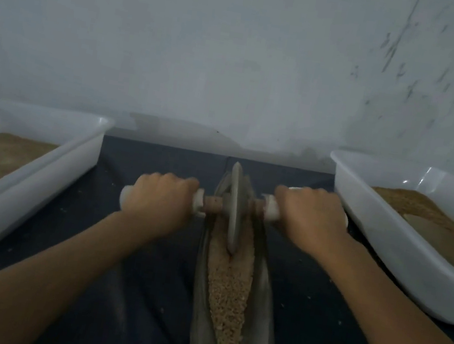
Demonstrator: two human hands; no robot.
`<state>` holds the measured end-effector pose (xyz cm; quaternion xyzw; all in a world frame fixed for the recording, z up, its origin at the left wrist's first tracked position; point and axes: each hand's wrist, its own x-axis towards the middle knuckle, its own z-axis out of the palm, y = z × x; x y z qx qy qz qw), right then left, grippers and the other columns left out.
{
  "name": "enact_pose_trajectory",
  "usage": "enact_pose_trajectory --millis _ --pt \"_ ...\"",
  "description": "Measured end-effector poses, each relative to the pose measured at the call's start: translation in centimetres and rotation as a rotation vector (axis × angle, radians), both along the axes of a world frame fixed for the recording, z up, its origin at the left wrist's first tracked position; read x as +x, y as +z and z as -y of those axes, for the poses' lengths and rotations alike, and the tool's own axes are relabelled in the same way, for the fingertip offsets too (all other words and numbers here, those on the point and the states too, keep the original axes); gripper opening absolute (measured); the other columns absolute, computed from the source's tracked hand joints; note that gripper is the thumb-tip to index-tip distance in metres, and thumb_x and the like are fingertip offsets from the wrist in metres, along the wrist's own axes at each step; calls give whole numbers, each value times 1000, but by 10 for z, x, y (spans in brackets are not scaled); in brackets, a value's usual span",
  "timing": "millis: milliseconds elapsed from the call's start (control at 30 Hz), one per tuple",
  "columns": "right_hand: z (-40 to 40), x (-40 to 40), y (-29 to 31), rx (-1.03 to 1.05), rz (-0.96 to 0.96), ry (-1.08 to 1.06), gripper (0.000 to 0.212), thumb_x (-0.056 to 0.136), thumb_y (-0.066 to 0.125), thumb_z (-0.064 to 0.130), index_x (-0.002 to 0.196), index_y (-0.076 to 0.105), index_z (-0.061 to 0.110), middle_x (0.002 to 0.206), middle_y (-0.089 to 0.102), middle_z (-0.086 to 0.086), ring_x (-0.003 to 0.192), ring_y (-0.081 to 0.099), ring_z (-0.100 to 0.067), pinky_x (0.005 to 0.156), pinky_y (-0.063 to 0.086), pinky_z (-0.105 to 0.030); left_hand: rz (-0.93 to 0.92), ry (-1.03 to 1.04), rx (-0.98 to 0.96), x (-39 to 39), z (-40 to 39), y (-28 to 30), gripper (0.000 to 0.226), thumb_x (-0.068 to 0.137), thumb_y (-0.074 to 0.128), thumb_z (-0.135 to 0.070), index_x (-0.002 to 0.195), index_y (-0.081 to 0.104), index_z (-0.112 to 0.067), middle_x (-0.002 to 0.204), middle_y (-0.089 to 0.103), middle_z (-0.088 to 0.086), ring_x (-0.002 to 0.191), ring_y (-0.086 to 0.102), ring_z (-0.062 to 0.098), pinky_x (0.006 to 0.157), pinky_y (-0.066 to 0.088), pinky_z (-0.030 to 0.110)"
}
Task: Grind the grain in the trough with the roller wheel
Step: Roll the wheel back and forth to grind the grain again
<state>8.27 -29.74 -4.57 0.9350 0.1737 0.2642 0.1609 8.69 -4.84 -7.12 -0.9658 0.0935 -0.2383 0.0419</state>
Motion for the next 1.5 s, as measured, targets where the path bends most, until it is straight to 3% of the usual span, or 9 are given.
enact_pose_trajectory --millis 233,367,467,533,800,900,1067,1267,1500 --pt "0 -4 -6 61 -26 6 34 78 69 34 82 36 26 75 59 2 66 57 -22 52 31 -30 -4 30 23 -8 2 2 27 82 58 -39 80 31 -33 63 35 -10 53 34 14 55 29 32" --pt "13 -82 -5 63 62 162 50 34 90 25 66 51 21 53 52 2 42 49 -18 39 21 -21 -14 -108 74 -80 -8 1 40 72 64 -45 75 26 -36 61 40 -11 52 45 11 50 28 27" --pt "22 -113 -4 101 65 252 54 26 88 16 62 48 21 48 47 3 36 43 -17 32 31 -25 11 -196 127 -120 -14 13 64 43 79 -41 68 21 -36 49 29 -13 37 22 6 45 4 19" --pt "22 -111 -4 107 14 237 57 25 90 22 61 47 22 47 47 5 35 44 -15 31 28 -25 -55 -148 166 -122 -14 14 58 50 77 -45 72 23 -37 52 37 -12 40 24 7 45 4 21" --pt "7 17 -20 191 -84 -37 24 82 62 43 90 47 27 81 59 3 71 57 -20 58 41 -32 18 47 102 -5 15 20 26 83 60 -32 86 35 -27 89 63 -4 79 62 23 60 35 33" --pt "6 28 -24 263 -157 -85 21 85 58 41 97 51 25 86 61 2 77 59 -21 68 50 -39 46 37 169 8 20 27 25 83 60 -29 87 36 -24 90 64 -1 79 63 23 60 34 33" --pt "16 -45 -19 165 -189 27 26 80 65 44 83 41 33 75 54 7 76 59 -16 50 28 -27 31 -46 161 -52 8 15 34 80 62 -35 83 29 -30 81 58 -9 70 57 16 59 30 30" --pt "21 -118 -2 122 -13 252 54 28 90 20 64 50 22 49 48 3 36 43 -14 32 31 -25 102 -259 109 -125 -19 10 55 42 81 -34 67 32 -31 51 38 -10 38 46 17 45 20 24" --pt "10 -32 -14 14 -47 -11 31 73 72 35 81 43 27 72 60 1 64 59 -21 49 31 -29 1 -17 98 -38 -1 5 28 81 58 -42 80 31 -33 73 54 -9 64 54 18 57 32 30"
